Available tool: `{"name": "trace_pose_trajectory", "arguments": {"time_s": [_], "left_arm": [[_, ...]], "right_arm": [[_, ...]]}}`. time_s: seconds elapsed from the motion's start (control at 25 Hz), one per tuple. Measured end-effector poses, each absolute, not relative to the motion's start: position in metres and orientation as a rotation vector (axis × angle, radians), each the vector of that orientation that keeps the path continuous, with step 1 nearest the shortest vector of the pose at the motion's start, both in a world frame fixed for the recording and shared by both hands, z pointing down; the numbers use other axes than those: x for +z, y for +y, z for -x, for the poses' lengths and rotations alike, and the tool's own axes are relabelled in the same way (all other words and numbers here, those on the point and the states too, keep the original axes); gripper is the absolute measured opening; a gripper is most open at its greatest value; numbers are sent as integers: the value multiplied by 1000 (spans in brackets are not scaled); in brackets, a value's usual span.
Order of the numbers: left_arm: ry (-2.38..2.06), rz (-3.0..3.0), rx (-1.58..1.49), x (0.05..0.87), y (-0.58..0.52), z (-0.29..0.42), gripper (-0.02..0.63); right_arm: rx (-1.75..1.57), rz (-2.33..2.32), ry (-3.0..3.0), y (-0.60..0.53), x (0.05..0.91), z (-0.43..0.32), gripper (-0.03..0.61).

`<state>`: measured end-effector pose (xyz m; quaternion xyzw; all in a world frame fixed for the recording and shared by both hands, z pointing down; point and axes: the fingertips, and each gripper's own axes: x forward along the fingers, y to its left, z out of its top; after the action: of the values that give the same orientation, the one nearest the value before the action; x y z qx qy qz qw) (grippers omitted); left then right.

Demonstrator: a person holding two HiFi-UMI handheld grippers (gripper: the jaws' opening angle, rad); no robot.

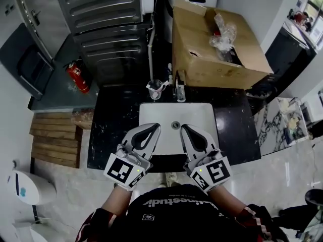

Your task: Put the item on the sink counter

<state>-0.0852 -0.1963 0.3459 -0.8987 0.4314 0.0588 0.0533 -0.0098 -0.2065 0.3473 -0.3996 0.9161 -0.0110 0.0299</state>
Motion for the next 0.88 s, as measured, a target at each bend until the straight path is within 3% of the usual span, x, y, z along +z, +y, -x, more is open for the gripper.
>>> {"name": "trace_pose_trajectory", "arguments": {"time_s": [0.88], "left_arm": [[1300, 2757, 156, 355, -193, 75, 14]], "right_arm": [[-96, 1254, 2856, -203, 360, 6, 37]]}}
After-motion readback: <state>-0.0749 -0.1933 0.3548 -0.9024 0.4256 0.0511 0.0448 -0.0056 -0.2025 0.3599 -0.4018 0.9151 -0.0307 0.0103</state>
